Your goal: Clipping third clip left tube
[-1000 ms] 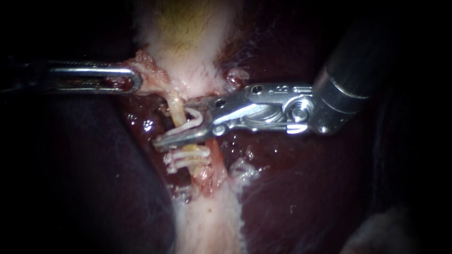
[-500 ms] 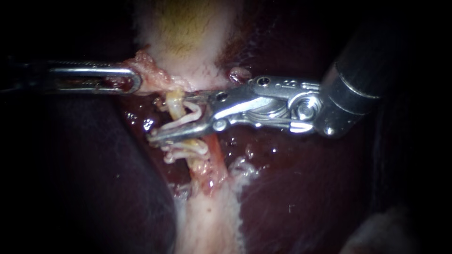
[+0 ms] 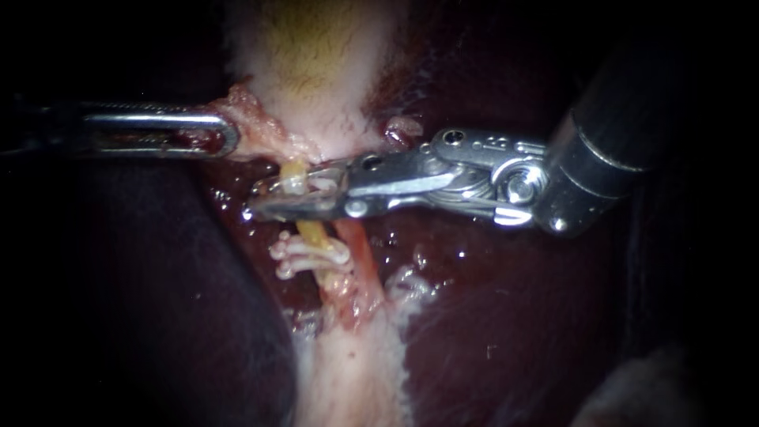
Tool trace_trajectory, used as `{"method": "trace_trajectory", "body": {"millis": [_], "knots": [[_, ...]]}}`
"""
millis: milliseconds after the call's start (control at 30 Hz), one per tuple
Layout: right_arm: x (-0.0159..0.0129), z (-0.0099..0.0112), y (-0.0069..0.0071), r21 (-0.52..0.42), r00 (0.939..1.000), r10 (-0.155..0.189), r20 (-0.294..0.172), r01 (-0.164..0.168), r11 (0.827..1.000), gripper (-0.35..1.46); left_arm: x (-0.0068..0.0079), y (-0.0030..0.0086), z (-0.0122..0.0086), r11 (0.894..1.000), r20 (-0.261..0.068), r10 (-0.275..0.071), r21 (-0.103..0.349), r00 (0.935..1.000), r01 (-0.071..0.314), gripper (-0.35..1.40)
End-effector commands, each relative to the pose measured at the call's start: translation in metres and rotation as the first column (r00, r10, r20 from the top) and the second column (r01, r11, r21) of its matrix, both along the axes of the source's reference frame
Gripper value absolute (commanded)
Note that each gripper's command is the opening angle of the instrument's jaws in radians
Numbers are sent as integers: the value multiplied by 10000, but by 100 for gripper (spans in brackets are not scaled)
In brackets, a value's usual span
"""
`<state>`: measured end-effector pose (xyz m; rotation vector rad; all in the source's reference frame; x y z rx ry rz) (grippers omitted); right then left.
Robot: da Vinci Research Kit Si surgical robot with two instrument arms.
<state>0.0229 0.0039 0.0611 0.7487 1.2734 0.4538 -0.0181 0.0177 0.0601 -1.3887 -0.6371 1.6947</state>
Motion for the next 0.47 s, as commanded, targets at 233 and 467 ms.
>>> {"method": "trace_trajectory", "body": {"millis": [233, 467], "knots": [[-1, 2, -3, 459, 9967, -817, -2, 816, 9956, -35, 0, 0, 0, 10000, -2, -2, 1, 10000, 2, -35], [0, 8, -9, 488, 9954, -952, 86, 947, 9943, -35, 0, 0, 0, 10000, -2, -3, 1, 10000, 3, -35]]}}
